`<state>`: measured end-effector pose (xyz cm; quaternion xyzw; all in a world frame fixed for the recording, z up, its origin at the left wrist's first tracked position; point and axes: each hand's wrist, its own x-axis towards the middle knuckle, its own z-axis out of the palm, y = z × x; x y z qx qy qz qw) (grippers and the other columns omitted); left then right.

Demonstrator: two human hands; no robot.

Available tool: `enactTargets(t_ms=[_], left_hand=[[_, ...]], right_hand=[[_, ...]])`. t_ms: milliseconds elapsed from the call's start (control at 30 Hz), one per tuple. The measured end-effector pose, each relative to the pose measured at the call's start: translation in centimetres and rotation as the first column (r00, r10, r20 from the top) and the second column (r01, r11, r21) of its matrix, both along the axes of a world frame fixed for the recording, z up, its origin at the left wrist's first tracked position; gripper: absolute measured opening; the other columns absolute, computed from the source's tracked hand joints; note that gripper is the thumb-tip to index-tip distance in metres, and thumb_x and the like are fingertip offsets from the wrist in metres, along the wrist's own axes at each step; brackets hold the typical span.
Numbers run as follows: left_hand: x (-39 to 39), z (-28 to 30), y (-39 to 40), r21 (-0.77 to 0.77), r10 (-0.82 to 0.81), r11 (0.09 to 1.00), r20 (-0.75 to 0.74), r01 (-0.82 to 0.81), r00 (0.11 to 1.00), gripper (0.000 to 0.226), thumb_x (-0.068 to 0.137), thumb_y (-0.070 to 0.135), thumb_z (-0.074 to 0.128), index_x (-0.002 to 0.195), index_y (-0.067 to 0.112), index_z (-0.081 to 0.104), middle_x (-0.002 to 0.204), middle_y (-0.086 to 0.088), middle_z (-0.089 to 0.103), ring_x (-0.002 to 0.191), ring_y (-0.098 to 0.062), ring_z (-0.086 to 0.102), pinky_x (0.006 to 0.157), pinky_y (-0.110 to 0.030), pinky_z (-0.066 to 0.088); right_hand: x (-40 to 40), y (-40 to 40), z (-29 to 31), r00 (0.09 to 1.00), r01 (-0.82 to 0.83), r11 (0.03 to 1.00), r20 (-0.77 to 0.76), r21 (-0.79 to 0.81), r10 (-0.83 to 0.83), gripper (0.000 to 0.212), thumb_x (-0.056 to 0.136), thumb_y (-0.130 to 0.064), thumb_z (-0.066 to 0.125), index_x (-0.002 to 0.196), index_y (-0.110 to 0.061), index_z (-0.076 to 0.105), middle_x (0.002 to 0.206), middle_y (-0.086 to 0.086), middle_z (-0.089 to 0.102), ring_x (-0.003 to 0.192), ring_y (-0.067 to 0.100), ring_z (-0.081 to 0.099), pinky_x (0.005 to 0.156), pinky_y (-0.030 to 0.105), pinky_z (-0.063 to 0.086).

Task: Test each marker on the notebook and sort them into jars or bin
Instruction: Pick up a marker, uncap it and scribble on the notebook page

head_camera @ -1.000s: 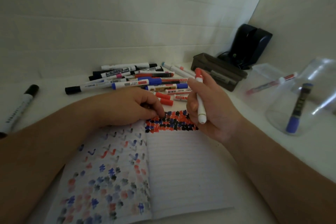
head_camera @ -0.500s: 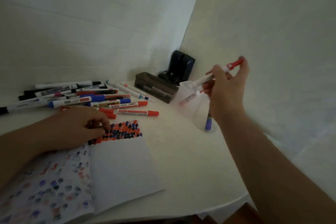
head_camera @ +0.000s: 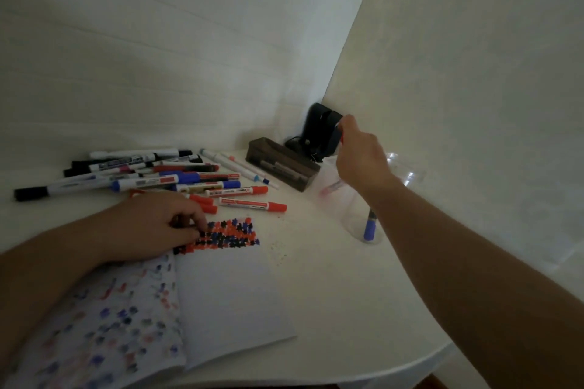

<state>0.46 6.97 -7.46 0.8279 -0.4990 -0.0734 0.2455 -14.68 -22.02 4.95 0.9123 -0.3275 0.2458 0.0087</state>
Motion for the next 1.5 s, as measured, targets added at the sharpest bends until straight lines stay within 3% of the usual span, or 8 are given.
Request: enactTargets(t_ms=[167,300,467,800,1000,1100,1300,1500], left_hand=[[0.4,0.1,0.0,-0.108,0.129,0.986,0.025,-0.125,0.991,0.012,0.092,0.034,0.071,0.093,0.045,0.068,0.103,0.019,0.056,0.092,0.001,0.054,0.08,-0.023,0.045],[1.9,-0.3,-0.2,-0.291,0.323,0.913,0.079,-0.288,0.943,0.017,0.088,0.026,0.072,0.096,0.041,0.069,0.097,0.014,0.05,0.091,-0.009,0.053,0.08,-0.028,0.043],[2.3,-0.6,-0.6,-0.148,0.344,0.936,0.206,-0.319,0.916,0.019,0.093,0.041,0.063,0.108,0.039,0.074,0.105,0.008,0.055,0.105,-0.015,0.051,0.091,-0.04,0.05],[0.8,-0.5,-1.4,-0.202,0.233,0.969,0.55,-0.143,0.802,0.033,0.091,0.057,0.052,0.109,0.038,0.073,0.118,0.005,0.059,0.117,-0.026,0.041,0.095,-0.041,0.028],[-0.2,0.6,-2.0,-0.413,0.172,0.907,0.537,0.08,0.826,0.029,0.098,0.042,0.055,0.113,0.028,0.075,0.092,-0.001,0.05,0.088,-0.022,0.046,0.074,-0.037,0.036],[-1.1,0.5,-1.6,-0.501,0.124,0.866,0.209,-0.003,0.97,0.022,0.1,0.027,0.057,0.121,0.031,0.052,0.093,0.008,0.054,0.084,-0.013,0.055,0.072,-0.038,0.049],[-2.4,0.7,-1.4,-0.26,0.046,0.965,0.081,-0.023,0.996,0.037,0.095,0.056,0.057,0.123,0.035,0.045,0.11,0.015,0.06,0.094,0.004,0.057,0.074,-0.015,0.043],[-2.0,0.8,-1.6,-0.198,0.065,0.979,0.053,-0.054,0.996,0.015,0.103,0.032,0.058,0.106,0.02,0.048,0.085,0.012,0.058,0.073,0.001,0.054,0.059,-0.019,0.037]], right_hand=[[1.6,-0.6,-0.1,0.995,0.063,0.992,0.069,0.112,-0.072,0.056,0.092,-0.002,0.045,0.145,-0.021,0.04,0.122,0.022,0.061,0.106,0.041,0.061,0.089,0.048,0.055],[2.0,4.0,-2.8,0.975,-0.2,0.98,0.092,-0.011,0.2,0.048,0.099,-0.009,0.055,0.145,-0.022,0.048,0.141,0.008,0.052,0.115,0.026,0.057,0.094,0.04,0.05],[5.7,9.2,-8.9,0.831,-0.518,0.826,-0.097,0.22,0.547,0.028,0.099,-0.026,0.065,0.126,-0.036,0.064,0.112,-0.013,0.059,0.101,0.01,0.056,0.087,0.03,0.049],[5.6,9.6,-10.7,0.789,-0.612,0.741,0.15,0.275,0.596,0.026,0.095,-0.055,0.062,0.109,-0.037,0.074,0.08,-0.021,0.06,0.073,0.0,0.057,0.068,0.022,0.044],[4.3,9.2,-10.6,0.644,-0.663,0.301,0.318,0.685,0.696,0.012,0.097,-0.039,0.067,0.103,-0.032,0.075,0.06,-0.003,0.054,0.053,0.014,0.044,0.051,0.027,0.04],[4.3,8.9,-10.7,0.656,-0.646,0.037,0.531,0.762,0.536,0.005,0.097,-0.025,0.072,0.097,-0.02,0.073,0.07,0.007,0.059,0.057,0.017,0.048,0.049,0.022,0.041],[4.1,10.3,-10.9,0.72,-0.606,-0.225,0.647,0.763,0.253,0.011,0.102,-0.019,0.06,0.093,-0.014,0.063,0.085,0.01,0.07,0.067,0.02,0.061,0.057,0.028,0.046],[4.5,10.7,-10.7,0.722,-0.652,-0.003,0.622,0.758,0.303,0.017,0.103,-0.025,0.06,0.086,-0.023,0.062,0.082,0.014,0.066,0.063,0.021,0.056,0.053,0.03,0.043]])
